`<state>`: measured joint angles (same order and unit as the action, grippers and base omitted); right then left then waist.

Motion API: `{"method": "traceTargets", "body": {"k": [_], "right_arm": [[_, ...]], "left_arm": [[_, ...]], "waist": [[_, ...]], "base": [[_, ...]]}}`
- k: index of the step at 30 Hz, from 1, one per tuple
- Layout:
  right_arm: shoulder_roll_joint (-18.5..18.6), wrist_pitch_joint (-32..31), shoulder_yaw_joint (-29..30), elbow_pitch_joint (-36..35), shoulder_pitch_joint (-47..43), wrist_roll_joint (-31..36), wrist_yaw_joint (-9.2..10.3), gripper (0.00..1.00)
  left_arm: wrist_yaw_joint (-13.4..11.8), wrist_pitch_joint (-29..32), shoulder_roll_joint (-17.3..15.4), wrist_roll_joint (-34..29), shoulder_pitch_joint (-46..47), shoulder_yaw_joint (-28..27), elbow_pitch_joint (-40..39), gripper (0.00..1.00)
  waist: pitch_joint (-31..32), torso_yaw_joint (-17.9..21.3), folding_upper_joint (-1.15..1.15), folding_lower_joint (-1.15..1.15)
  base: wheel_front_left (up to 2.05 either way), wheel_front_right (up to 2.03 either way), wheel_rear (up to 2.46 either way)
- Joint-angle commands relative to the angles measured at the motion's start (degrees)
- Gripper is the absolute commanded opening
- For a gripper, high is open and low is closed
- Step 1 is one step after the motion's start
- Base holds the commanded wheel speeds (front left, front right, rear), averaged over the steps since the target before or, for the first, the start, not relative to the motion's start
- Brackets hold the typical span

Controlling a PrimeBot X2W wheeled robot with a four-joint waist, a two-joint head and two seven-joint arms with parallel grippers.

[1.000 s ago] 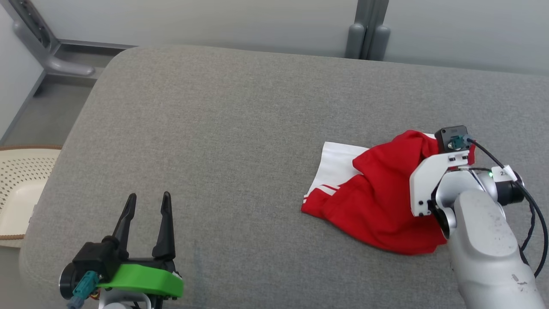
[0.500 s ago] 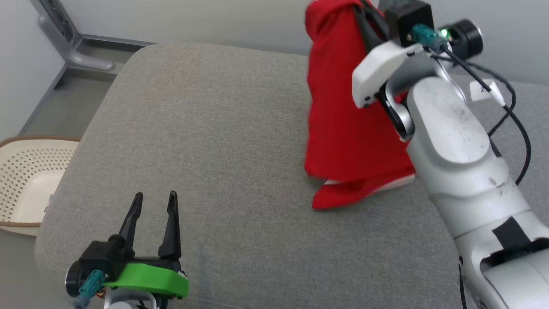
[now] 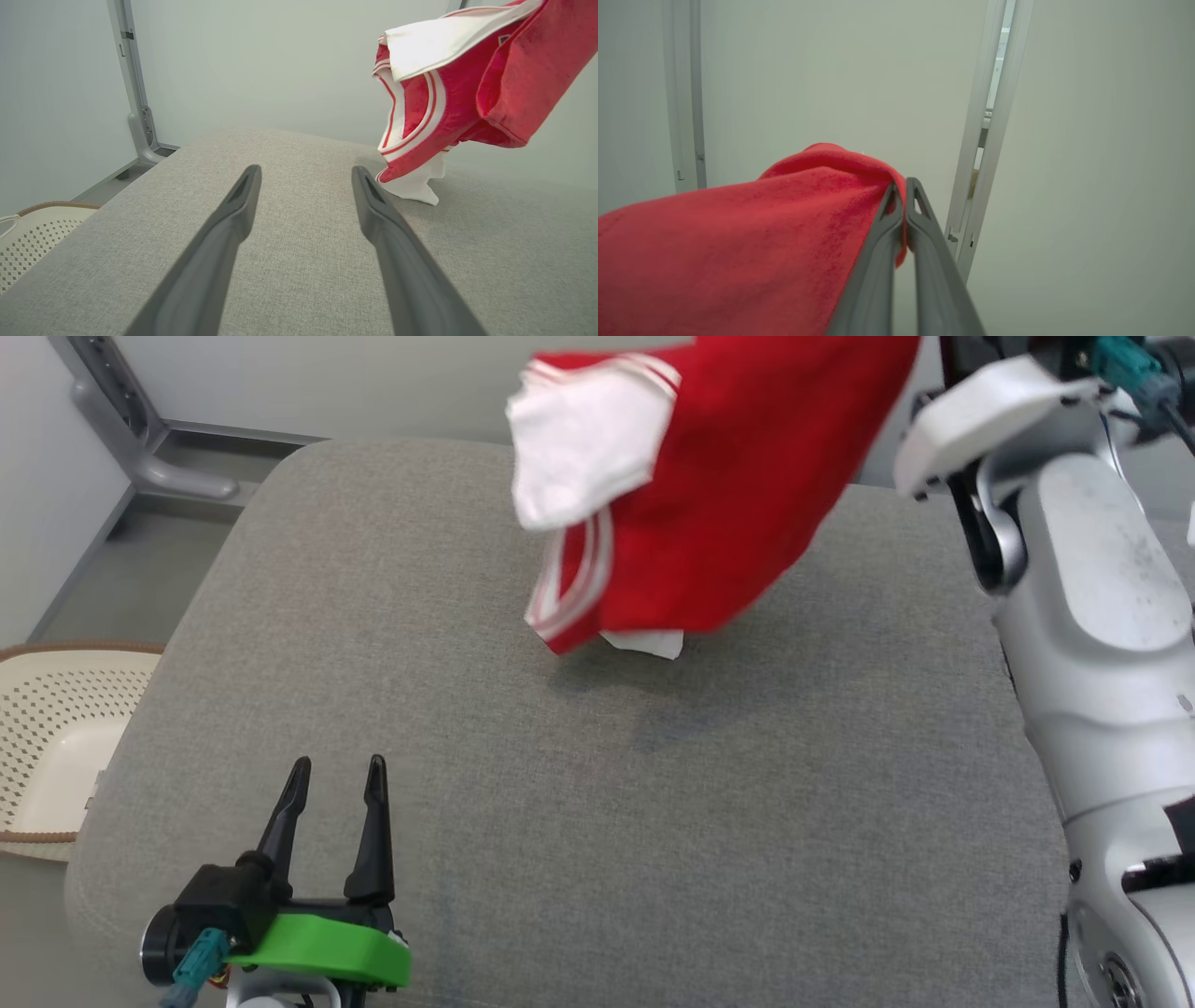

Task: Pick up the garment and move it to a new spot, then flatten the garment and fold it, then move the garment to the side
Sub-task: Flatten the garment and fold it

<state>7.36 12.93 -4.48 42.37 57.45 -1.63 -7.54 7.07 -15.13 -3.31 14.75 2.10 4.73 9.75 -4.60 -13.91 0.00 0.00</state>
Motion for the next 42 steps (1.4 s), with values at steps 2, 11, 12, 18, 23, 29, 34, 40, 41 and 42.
{"method": "traceTargets", "body": {"k": [2,11,12,18,23,29,34,40,41,42], "right_arm": [[1.74,-0.45,3.74,1.86,-4.55,1.42,0.11,0.0],[4.72,-2.29,20.3,9.46,-17.21,7.23,0.1,1.0],[4.49,-2.24,21.49,9.49,-17.83,8.08,0.1,1.0],[1.91,-1.86,26.06,4.82,-20.45,12.78,0.1,1.0],[-2.71,-4.4,22.56,-4.06,-25.36,12.41,0.1,1.0],[-4.31,-13.82,13.0,-15.19,-36.01,4.48,0.1,1.0],[-4.22,-19.93,6.38,-21.71,-43.4,-2.79,0.11,1.0],[-4.33,-23.49,7.41,-23.34,-42.9,-0.95,0.11,1.0],[-4.35,-23.97,7.97,-22.8,-41.99,-0.01,0.11,1.0],[-4.39,-24.43,8.37,-22.05,-41.41,0.19,0.1,1.0]], "left_arm": [[0.18,0.0,-0.08,-0.21,0.67,0.19,0.03,1.0],[0.38,0.0,-0.35,-0.21,3.2,0.61,-0.01,1.0],[0.39,-0.01,-0.37,-0.26,3.34,0.5,-0.04,1.0],[0.36,0.0,-0.33,-0.61,3.25,0.37,0.31,1.0],[0.36,-0.01,-0.26,-0.63,2.06,0.34,0.61,1.0],[0.39,-0.01,-0.34,-0.53,1.65,0.13,0.46,1.0],[0.39,-0.01,-0.33,-0.21,2.18,0.1,0.38,1.0],[0.41,-0.01,-0.23,-0.19,3.18,0.39,0.28,1.0],[0.41,-0.01,-0.2,-0.15,3.24,0.46,0.33,1.0],[0.42,0.0,-0.18,-0.1,3.33,0.51,0.38,1.0]], "waist": [[-1.02,0.78,0.0,0.0],[-4.03,2.01,0.0,0.0],[-4.13,2.28,0.0,0.0],[-3.24,3.46,0.0,0.0],[-1.56,4.15,0.0,0.0],[-1.05,4.5,0.0,0.0],[-1.59,4.57,0.0,0.0],[-2.81,4.32,0.0,0.0],[-2.99,4.19,0.0,0.0],[-3.12,4.08,0.0,0.0]], "base": [[0.0,0.0,0.0],[0.0,0.0,0.0],[0.0,0.0,0.0],[0.0,0.0,0.0],[0.0,0.0,0.0],[0.0,0.0,0.0],[0.0,0.0,0.0],[0.0,0.0,0.0],[0.0,0.0,0.0],[0.0,0.0,0.0]]}}
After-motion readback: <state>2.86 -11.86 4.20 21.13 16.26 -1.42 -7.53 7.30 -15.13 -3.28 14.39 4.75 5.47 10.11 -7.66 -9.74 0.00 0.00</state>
